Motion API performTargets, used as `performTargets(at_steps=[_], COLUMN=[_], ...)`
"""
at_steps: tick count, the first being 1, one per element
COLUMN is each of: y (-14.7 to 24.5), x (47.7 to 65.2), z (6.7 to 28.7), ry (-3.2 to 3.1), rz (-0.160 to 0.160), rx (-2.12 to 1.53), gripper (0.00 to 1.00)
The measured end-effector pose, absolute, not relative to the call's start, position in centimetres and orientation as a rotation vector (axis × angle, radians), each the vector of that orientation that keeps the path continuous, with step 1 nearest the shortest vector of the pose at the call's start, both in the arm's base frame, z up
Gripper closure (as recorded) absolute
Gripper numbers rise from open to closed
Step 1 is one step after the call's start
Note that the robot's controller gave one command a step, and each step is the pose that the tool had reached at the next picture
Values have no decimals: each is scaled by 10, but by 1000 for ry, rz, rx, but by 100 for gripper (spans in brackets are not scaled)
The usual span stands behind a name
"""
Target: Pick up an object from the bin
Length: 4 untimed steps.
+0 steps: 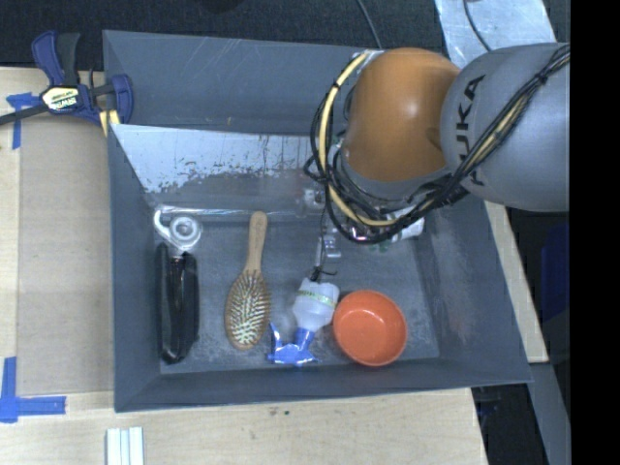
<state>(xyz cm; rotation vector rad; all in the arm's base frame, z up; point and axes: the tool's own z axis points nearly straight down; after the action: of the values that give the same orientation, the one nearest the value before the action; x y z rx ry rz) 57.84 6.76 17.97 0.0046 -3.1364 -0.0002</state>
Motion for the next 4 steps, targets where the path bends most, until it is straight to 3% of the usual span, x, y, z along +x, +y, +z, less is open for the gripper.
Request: performTargets(at_steps=[1,2,3,4], y=[67,119,46,38], x=[580,578,534,573], z=[185,91,163,100], ry=[-3145,-3096,-3043,-3023], rz=[-1,-1,7,-6], rx=[0,569,813,868], gripper=[0,0,0,0])
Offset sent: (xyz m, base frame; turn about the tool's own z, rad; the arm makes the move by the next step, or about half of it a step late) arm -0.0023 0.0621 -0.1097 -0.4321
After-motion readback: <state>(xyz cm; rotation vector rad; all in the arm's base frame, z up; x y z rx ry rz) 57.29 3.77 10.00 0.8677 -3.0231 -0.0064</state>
